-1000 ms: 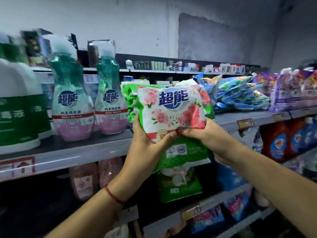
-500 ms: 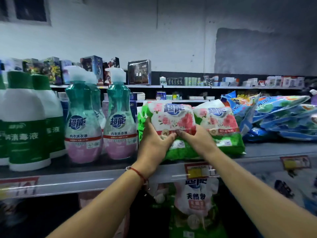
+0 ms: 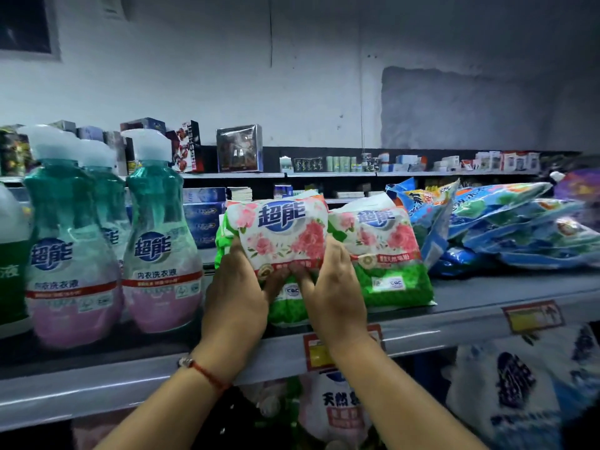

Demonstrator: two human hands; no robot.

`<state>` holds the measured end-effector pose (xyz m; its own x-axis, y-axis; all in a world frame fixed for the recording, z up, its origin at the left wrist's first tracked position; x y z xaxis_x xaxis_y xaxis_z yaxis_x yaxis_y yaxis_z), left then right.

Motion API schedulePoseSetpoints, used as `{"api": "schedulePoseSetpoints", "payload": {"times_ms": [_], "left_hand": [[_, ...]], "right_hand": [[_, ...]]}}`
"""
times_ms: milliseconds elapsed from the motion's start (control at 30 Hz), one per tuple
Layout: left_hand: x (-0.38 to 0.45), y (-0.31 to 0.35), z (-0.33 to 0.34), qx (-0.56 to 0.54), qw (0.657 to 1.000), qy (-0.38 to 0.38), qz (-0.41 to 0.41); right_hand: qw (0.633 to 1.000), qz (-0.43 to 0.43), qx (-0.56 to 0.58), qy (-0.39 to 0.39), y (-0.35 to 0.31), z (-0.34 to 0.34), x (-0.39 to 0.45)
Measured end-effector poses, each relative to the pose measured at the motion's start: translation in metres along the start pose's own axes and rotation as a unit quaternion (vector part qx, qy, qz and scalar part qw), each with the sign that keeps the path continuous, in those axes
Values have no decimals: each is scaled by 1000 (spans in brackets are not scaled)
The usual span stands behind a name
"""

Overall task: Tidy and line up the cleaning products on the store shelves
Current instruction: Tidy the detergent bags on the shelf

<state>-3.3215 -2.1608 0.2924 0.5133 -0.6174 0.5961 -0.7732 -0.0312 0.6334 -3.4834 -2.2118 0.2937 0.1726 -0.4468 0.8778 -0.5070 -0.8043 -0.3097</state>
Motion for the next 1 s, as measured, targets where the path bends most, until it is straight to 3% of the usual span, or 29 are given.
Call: {"api": "schedulePoseSetpoints", "payload": {"times_ms": [200,300,400,533,667,833,1000], "left_hand": [[0,3,2,65,998,-1,-14],[-1,6,6,177,983,-32,-25],[-10,14,-5,272,961,-57,10],[-37,16,-37,302,946,-76,93],[-62,-15,-79,310,938,-115,103],[-85,-51,-129,352,921,-130,108],[-90,-69,-191,384,909,-129,98]], "right_hand": [[996,1,-65,-55,-11,1,0],[990,12,-110,-85,-16,-1,1],[980,27,-154,-124,-22,-4,1],[954,52,-214,-205,-32,-11,-3],[924,-24,-253,-285,-69,-19,-22],[900,-79,-186,-386,-131,-11,-55],[883,-118,-192,-412,-203,2,-57]]}}
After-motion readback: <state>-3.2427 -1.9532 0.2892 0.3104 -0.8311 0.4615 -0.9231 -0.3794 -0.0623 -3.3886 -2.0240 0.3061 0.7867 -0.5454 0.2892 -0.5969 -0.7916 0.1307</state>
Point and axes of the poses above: each hand's wrist, its own x-axis towards the middle knuckle, its own z-axis out of the palm, y = z × x, the point moved 10 cm from there along x, towards the middle knuckle, and after that the axes turned 11 degrees about -z, right-handed, at the moved point
